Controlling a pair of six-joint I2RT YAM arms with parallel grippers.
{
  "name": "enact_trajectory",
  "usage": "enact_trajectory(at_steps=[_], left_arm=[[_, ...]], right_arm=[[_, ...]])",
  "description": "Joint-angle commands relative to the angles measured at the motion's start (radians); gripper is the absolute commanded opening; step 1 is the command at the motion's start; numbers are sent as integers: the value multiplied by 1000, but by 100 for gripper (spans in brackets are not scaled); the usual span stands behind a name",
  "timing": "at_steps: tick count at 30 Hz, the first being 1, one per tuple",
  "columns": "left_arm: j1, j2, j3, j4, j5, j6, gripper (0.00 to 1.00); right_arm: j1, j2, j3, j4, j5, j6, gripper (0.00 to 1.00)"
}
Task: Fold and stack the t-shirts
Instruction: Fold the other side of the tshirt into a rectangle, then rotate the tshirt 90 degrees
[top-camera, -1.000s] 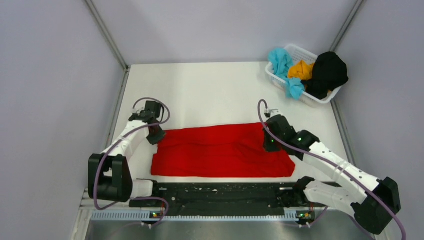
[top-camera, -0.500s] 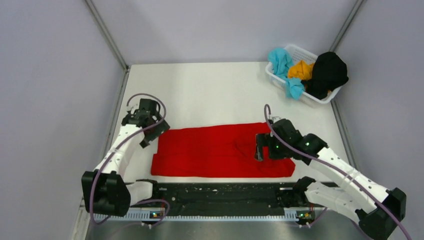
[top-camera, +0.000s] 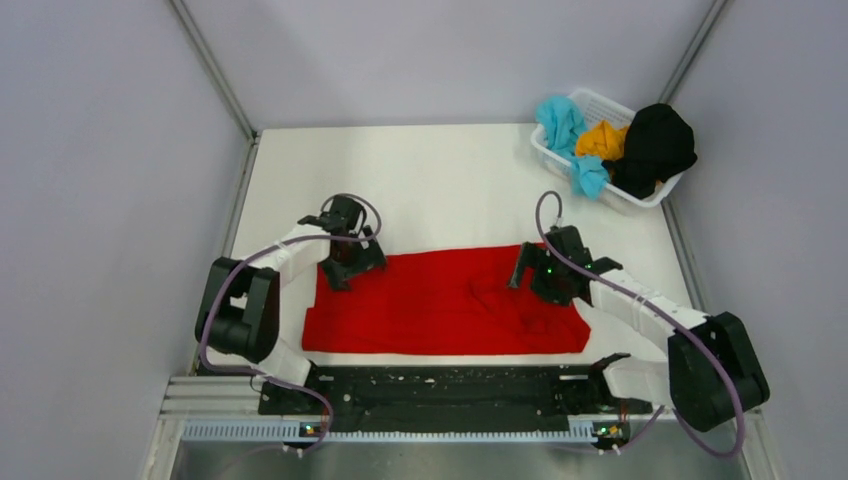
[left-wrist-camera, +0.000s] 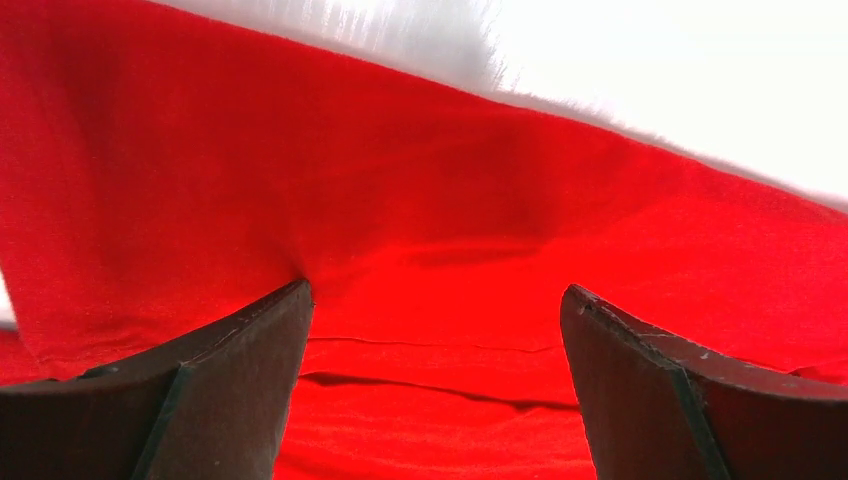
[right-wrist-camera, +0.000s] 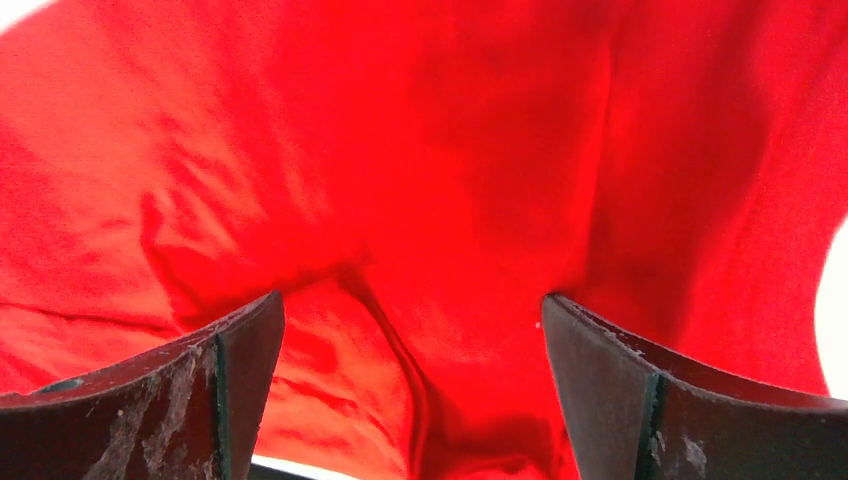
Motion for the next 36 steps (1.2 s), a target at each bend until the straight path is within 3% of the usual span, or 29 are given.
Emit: enact_trajectory(at_steps=[1,6,10,16,21,26,30,36], left_arm=[[-1,-3,-29,40,25,9,99],[-5,-15,-63,37,38,-10,99],[-33,-43,-96,69,64,-69,99],[-158,-43,-48,84,32,-199,99],[-235,55,67,130,55,-263,99],[-354,130,154,143,27,-339,99],[-420,190,155,184,87,-363,99],[-496,256,168,259,89,-396,99]], right_arm=[[-74,125,-10,181,-73,33,99],[-120,339,100,268,-37,12,99],[-196,538,307,323,-42,-1,98],[-211,897,840,231,-145,-50,95],[-210,1239,1327,76,-246,-81,93],[-182,1480,1660,39,-343,-24,93],[-139,1620,1862,85,-376,0,92],[-74,1678,1913,327,-363,57,94]])
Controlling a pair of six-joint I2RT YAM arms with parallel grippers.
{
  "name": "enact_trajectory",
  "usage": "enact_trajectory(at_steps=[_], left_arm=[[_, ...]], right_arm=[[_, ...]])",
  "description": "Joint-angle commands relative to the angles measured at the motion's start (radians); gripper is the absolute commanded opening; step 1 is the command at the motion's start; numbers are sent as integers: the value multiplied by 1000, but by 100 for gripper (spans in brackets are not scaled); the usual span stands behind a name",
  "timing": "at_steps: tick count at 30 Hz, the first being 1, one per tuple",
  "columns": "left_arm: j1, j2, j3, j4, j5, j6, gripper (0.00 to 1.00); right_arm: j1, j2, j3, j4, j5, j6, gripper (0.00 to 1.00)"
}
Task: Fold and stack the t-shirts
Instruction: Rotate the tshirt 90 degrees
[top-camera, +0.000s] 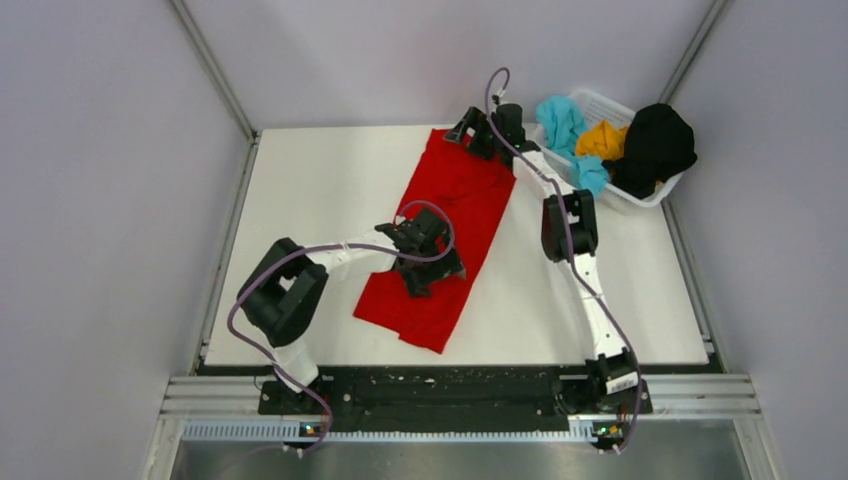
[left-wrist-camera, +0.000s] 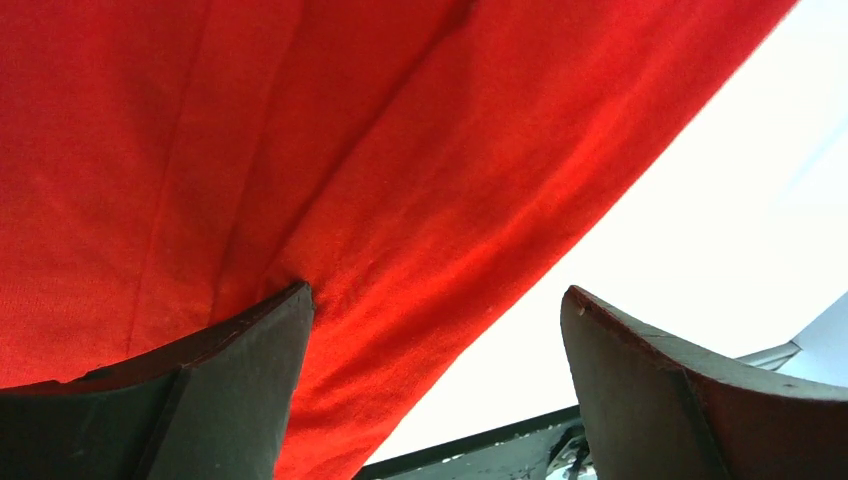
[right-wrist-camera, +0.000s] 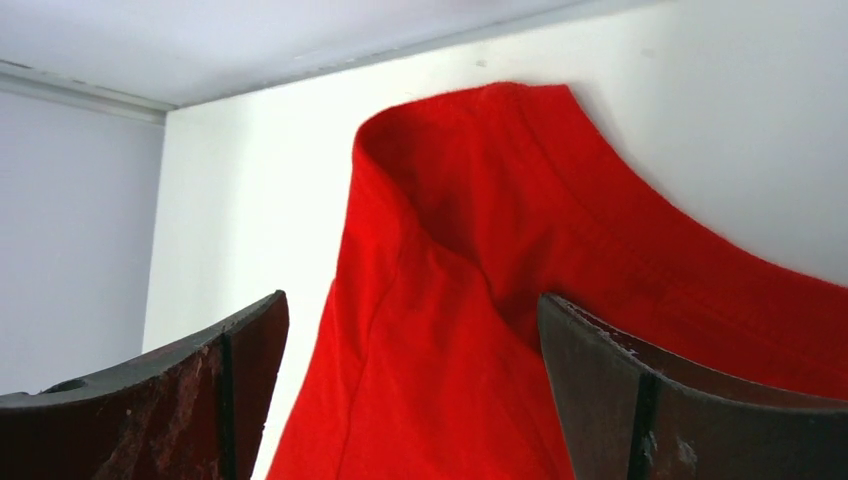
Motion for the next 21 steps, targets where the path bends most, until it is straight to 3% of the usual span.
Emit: enact_trajectory(at_steps=[1,12,17,21], left_arm=[[-53,74,32,73,12,-43,99],[-126,164,93,104,20,-44,99],[-130,69,109,41,-28,-1,99],[-152,-63,143,-84,-163,61,99]], right_arm=[[94,110,44,67,3,37,95],[198,131,67,173,57,31,98],[189,65,87,133,84,-29,99],[183,-73,84,50,84,-138,99]])
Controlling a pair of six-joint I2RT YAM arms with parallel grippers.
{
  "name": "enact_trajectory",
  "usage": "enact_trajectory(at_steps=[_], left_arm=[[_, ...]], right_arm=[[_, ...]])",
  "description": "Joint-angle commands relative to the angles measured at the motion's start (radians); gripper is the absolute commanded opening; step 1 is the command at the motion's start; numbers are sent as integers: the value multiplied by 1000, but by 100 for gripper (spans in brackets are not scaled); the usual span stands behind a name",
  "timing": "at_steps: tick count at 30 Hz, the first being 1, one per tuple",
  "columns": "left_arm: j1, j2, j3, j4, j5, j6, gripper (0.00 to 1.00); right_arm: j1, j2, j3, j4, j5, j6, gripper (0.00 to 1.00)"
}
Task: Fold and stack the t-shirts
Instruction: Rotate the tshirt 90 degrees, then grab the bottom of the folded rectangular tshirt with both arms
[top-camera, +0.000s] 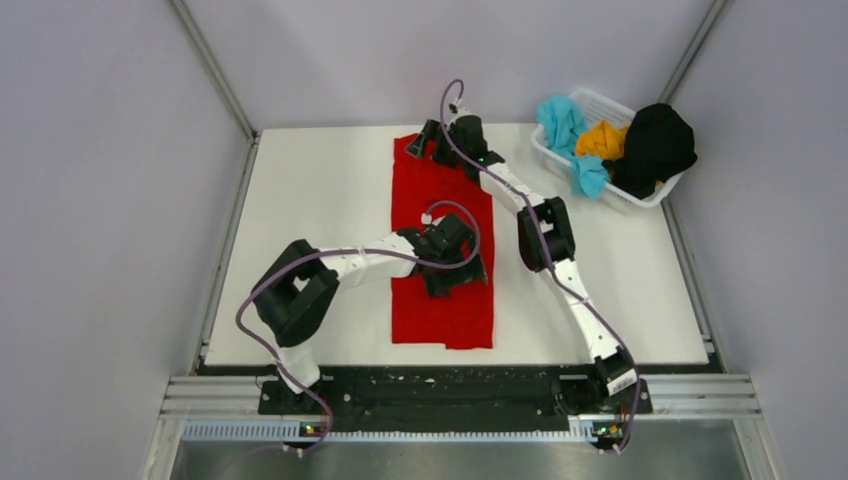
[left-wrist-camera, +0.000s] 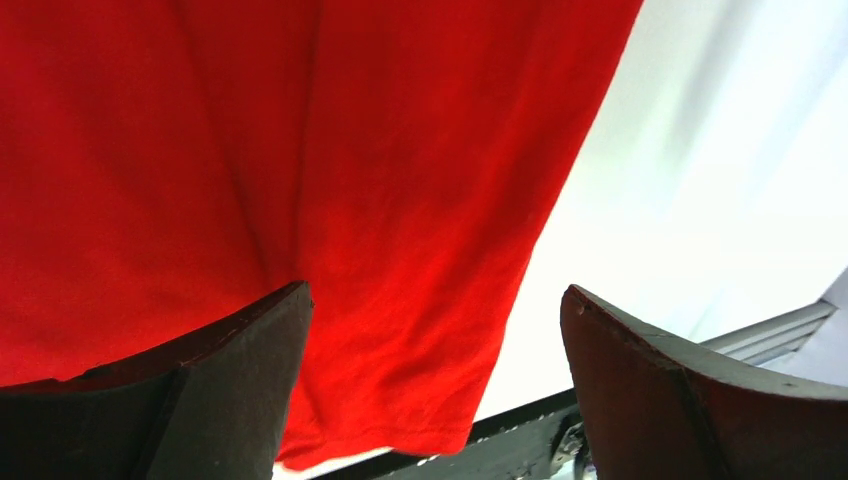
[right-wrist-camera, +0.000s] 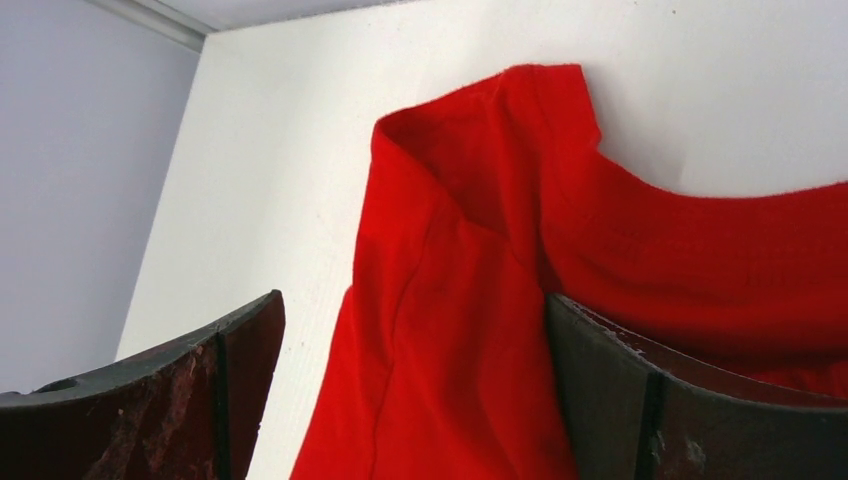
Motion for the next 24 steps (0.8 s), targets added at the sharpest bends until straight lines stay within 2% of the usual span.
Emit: enact_trajectory(at_steps=[1,4,6,9,12,14,19,24], left_arm=[[-26,-177,37,-166,-180,90,99],[-29,-276,16,-249,-231,118,99],[-29,-339,-17,-310,-279,118,99],[-29,-417,-85,-415,-371,68,99],[-29,-481,-168,-473,-403,30,99],[-29,-516,-231,-467,-397,17,99],[-29,-529,-332,-410,-358,-6,97],[-27,-490,-429,-274,-303,14,88]], right_arm=[[8,-191,17,-148,31,-150,99],[8,-336,-48,-203,68,-220,99],[8,-449,-152,-251,89,-259,99],[9,-678,-419,-254,145,-303,99],[8,-886,-762,-226,221,-327,99],[9,-1019,-963,-240,273,-311,99],[35,-1335,-1414,-260,255,-233,99],[61,-1577,-1718,-330,100,-159,97]])
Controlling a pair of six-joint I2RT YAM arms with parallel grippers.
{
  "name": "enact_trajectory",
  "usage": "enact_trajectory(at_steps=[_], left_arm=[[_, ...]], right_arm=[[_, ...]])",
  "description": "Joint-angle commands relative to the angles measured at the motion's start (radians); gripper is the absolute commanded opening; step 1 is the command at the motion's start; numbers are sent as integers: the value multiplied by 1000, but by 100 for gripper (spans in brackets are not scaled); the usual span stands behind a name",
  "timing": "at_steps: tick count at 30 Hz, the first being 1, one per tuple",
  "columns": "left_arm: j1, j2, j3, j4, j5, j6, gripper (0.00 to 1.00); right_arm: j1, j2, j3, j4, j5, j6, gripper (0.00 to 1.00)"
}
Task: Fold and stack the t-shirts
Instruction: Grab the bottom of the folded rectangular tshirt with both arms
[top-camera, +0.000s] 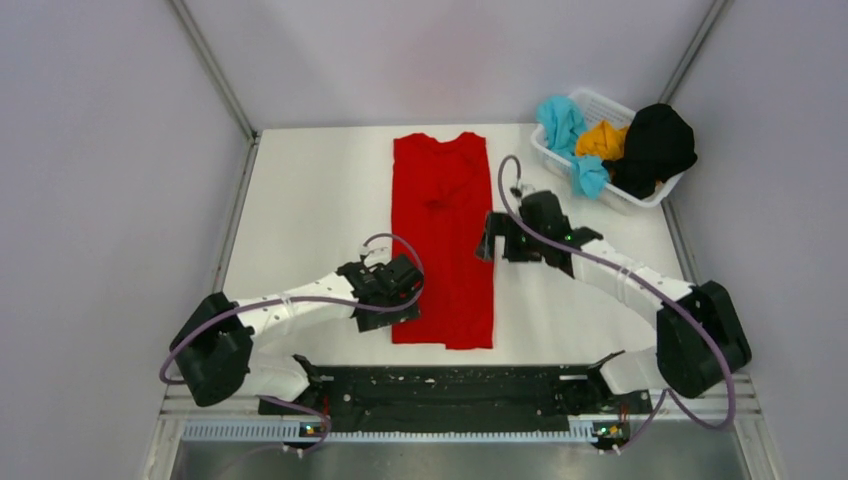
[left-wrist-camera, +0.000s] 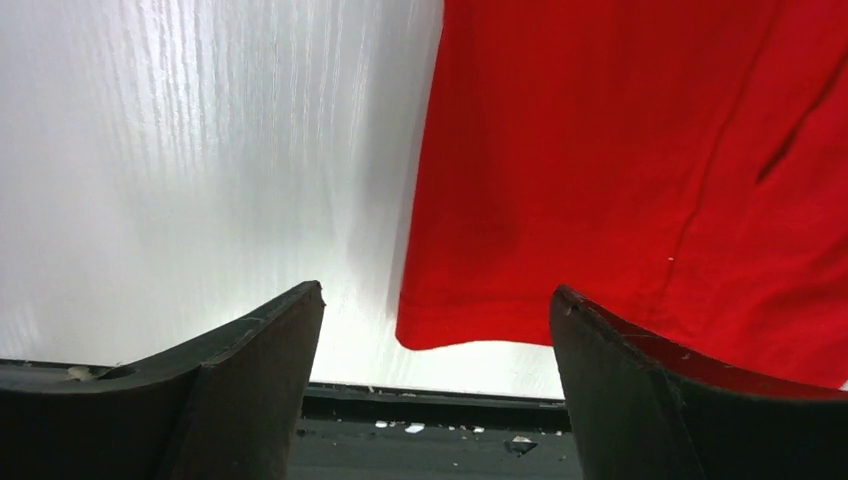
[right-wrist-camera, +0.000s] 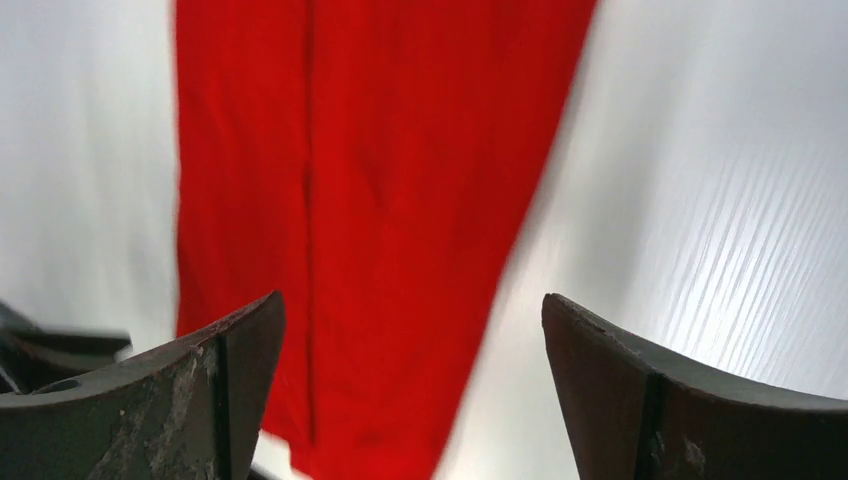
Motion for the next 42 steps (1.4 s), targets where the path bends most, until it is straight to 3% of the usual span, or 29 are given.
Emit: enact_trajectory(at_steps=[1,4,8,11,24,34,37,40,42], left_arm=[[-1,32,-64,148,31,-2,86],[2,93,-61,182,67,13,74],[1,132,-74,200,112,12,49],[1,111,-101,180,122,-6,36],[1,54,-227,153,135,-43,35],[1,8,-299,166,154,-74,31],[1,8,-295,166,153,-69,20],[1,4,-299,137,149,-69,1],[1,-13,-312,103,149,-72,0]], right_arm=[[30,-196,-198,-79,-134,76,97],[36,-300,-318,-79,-192,124,97],[58,-384,-418,-92,-251,198,95],[92,-399,-470,-97,-265,248,93],[206,-300,-612,37,-313,367,82],[220,-205,-658,100,-267,392,54],[220,-179,-659,112,-251,393,36],[221,-218,-663,61,-227,390,1],[221,-273,-666,-11,-199,372,0]])
